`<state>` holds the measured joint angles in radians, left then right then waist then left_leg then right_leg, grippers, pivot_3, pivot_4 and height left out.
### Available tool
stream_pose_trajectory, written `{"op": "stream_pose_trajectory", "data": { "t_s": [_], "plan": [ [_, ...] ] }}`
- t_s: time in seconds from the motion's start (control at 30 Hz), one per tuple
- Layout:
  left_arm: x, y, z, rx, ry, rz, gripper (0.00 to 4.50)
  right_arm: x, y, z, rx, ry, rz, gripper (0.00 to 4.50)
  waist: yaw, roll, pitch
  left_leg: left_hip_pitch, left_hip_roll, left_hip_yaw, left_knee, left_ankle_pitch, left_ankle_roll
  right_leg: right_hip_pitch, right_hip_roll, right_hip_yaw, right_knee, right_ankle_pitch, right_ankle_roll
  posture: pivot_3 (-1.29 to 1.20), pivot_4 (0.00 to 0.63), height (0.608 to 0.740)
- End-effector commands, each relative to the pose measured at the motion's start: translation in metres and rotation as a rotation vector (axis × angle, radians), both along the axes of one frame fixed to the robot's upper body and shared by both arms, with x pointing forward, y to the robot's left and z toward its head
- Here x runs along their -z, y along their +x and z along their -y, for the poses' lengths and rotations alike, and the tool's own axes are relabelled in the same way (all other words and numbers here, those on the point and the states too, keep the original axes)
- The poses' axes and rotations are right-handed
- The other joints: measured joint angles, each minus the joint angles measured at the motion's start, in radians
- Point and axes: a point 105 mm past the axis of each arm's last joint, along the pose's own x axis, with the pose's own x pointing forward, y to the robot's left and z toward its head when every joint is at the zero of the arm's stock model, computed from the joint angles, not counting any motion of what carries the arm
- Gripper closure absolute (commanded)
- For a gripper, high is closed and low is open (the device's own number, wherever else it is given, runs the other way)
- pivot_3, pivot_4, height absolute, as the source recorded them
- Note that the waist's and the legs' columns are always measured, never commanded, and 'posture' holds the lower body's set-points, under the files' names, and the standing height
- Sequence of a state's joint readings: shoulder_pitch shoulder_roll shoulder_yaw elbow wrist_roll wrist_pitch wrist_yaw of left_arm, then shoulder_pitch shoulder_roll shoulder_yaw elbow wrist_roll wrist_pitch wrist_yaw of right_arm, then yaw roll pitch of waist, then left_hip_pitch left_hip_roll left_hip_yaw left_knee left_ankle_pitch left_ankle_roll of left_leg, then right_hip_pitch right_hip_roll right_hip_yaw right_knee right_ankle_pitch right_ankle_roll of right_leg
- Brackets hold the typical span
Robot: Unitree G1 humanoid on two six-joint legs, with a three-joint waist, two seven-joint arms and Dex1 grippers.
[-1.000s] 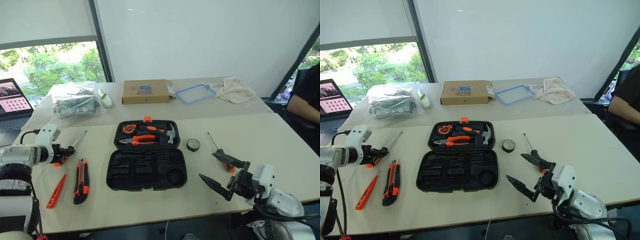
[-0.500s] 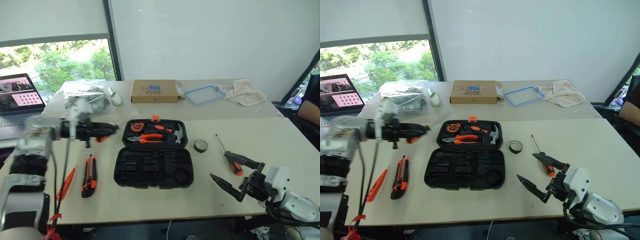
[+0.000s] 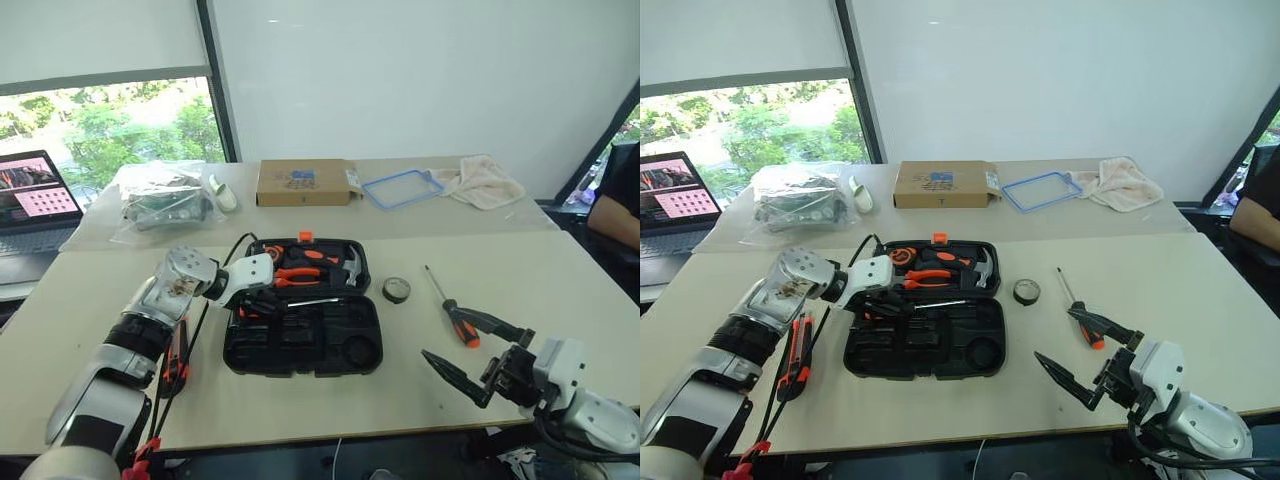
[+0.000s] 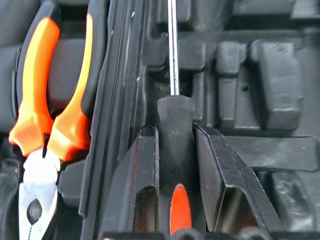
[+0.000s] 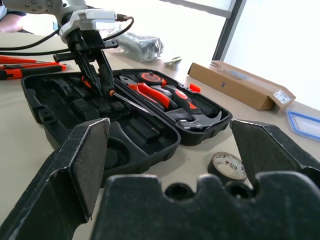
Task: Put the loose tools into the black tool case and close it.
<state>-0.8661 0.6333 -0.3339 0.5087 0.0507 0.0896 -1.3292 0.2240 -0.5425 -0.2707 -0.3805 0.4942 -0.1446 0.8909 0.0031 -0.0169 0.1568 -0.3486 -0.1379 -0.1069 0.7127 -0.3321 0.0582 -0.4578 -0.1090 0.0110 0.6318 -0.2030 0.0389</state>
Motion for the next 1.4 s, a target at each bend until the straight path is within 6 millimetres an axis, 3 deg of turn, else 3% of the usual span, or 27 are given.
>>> {"op": "stream_pose_trajectory", "data": {
  "t_s": [0.03, 0.37, 0.43, 0.57, 0.73, 0.83, 0.93, 1.1, 1.13, 1.4],
  "plan": [
    [-0.012, 0.006, 0.009, 0.044, 0.036, 0.098, 3.88, -0.012, -0.006, -0.003, -0.008, 0.0, 0.063, 0.0, 0.006, 0.0, 0.0, 0.0, 0.0, 0.0, 0.0, 0.0, 0.0, 0.0, 0.0, 0.0, 0.0, 0.0, 0.0, 0.0, 0.15, 0.74],
    [-0.011, 0.008, 0.02, 0.109, 0.077, 0.122, 3.88, -0.009, -0.006, -0.009, -0.018, 0.007, 0.049, 0.0, 0.019, 0.0, 0.0, 0.0, -0.001, 0.0, 0.002, 0.0, 0.0, 0.001, -0.001, 0.0, 0.0, 0.001, 0.001, 0.0, 0.15, 0.74],
    [-0.017, 0.009, 0.026, 0.111, 0.032, 0.143, 2.91, -0.008, -0.006, -0.011, -0.023, 0.013, 0.044, 0.0, 0.021, 0.0, 0.0, 0.0, -0.001, 0.0, 0.003, 0.0, 0.0, 0.001, -0.001, 0.0, 0.0, 0.001, 0.001, 0.0, 0.15, 0.74],
    [-0.035, 0.009, 0.033, 0.115, -0.054, 0.197, 1.61, -0.007, -0.007, -0.014, -0.035, 0.018, 0.029, 0.0, 0.027, 0.0, 0.0, -0.002, -0.001, -0.001, 0.005, 0.0, 0.0, 0.001, -0.001, 0.0, 0.0, 0.001, 0.002, 0.0, 0.15, 0.74],
    [-0.055, 0.002, 0.031, 0.121, -0.14, 0.233, 1.61, -0.005, -0.009, -0.015, -0.05, 0.019, 0.007, 0.0, 0.015, 0.0, 0.0, -0.004, -0.001, -0.001, 0.006, 0.0, 0.0, -0.001, -0.001, -0.001, 0.0, 0.001, 0.002, 0.0, 0.15, 0.74],
    [-0.05, 0.002, 0.019, 0.089, -0.147, 0.225, 1.61, -0.004, -0.011, -0.017, -0.054, 0.022, -0.002, 0.0, 0.009, 0.001, 0.0, -0.004, -0.001, -0.001, 0.005, 0.0, 0.0, -0.001, -0.001, -0.001, 0.0, 0.002, 0.002, 0.0, 0.15, 0.74],
    [-0.038, 0.006, 0.011, 0.019, -0.189, 0.173, 2.37, -0.003, -0.011, -0.018, -0.054, 0.025, -0.007, 0.0, 0.005, 0.001, -0.001, -0.003, -0.001, -0.001, 0.005, 0.0, 0.0, -0.001, 0.0, 0.0, 0.0, 0.002, 0.002, 0.0, 0.15, 0.74],
    [-0.021, 0.013, 0.007, -0.066, -0.261, 0.1, 4.27, -0.005, -0.012, -0.017, -0.047, 0.022, -0.009, 0.0, 0.01, 0.001, -0.001, -0.004, -0.001, -0.001, 0.006, 0.0, 0.0, -0.001, 0.0, -0.001, 0.0, 0.002, 0.002, 0.0, 0.15, 0.74],
    [-0.021, 0.011, 0.011, -0.059, -0.297, 0.075, 4.48, -0.005, -0.012, -0.016, -0.045, 0.02, -0.009, 0.0, 0.011, 0.001, -0.001, -0.004, -0.001, -0.001, 0.006, 0.0, 0.001, -0.001, 0.0, -0.001, 0.0, 0.002, 0.002, 0.0, 0.15, 0.74],
    [0.0, 0.011, 0.022, -0.085, -0.307, 0.009, 4.48, -0.008, -0.012, -0.014, -0.038, 0.011, -0.012, 0.0, 0.008, 0.001, -0.001, -0.004, -0.001, -0.001, 0.006, 0.0, 0.001, 0.0, -0.001, -0.001, 0.0, 0.002, 0.002, 0.0, 0.15, 0.74]
  ]
}}
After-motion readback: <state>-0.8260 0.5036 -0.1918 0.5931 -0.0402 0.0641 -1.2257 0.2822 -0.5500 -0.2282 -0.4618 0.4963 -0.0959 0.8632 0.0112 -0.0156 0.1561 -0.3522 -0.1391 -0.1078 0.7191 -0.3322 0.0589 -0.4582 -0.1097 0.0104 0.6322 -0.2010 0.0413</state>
